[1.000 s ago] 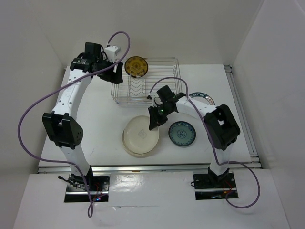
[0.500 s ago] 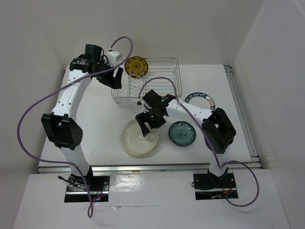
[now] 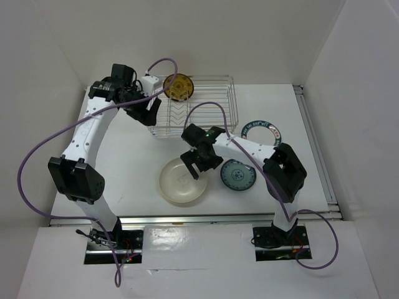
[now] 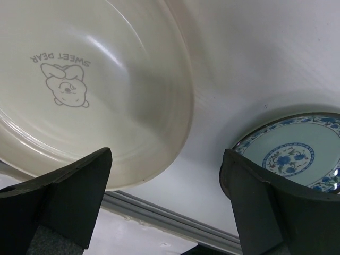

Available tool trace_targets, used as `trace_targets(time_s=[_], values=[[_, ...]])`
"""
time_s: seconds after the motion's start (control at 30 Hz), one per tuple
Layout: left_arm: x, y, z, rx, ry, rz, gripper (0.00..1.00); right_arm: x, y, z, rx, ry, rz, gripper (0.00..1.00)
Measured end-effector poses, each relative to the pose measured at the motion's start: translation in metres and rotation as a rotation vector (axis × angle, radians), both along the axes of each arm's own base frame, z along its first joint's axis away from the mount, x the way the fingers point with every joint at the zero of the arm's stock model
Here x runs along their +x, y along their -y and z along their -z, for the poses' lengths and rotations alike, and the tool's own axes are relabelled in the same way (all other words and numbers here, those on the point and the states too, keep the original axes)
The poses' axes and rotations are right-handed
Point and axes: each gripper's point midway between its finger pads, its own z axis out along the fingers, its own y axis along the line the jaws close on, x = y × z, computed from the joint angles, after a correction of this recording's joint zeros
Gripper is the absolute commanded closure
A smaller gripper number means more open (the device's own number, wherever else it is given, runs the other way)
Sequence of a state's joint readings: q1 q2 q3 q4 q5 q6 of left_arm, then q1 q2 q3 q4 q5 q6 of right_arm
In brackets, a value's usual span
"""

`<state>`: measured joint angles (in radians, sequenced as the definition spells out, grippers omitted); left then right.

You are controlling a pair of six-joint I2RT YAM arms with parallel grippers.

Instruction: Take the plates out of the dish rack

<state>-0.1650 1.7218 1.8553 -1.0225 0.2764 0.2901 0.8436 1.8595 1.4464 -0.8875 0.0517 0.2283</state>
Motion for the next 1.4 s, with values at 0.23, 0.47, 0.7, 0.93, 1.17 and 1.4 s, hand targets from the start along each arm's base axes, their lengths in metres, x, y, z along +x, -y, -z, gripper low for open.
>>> trace_targets(time_s=[0.23,0.47,0.7,0.93,1.17,1.4], values=[[-0.01,0.001,0.017,0.014,-0.052,0.006,0.15,0.003,0.0,-0.002,0.003,0.019,0.021,0.07],[-0.02,0.003,0.024,0.022,-0.086,0.018,0.15,-0.006,0.003,-0.011,0.077,0.05,0.012,0.22],[-0.021,0.006,0.023,0.021,-0.084,0.025,0.15,-0.006,-0.008,0.018,0.1,0.018,0.0,0.29],[-0.021,0.005,0.022,0.026,-0.08,0.024,0.15,0.0,-0.016,0.037,0.1,0.008,-0.002,0.34],[-0.021,0.006,0.022,0.025,-0.08,0.024,0.15,0.005,-0.019,0.038,0.126,0.018,0.001,0.34],[-0.002,0.009,0.014,0.008,-0.001,0.013,0.15,0.013,-0.017,0.031,0.134,0.047,0.013,0.22]])
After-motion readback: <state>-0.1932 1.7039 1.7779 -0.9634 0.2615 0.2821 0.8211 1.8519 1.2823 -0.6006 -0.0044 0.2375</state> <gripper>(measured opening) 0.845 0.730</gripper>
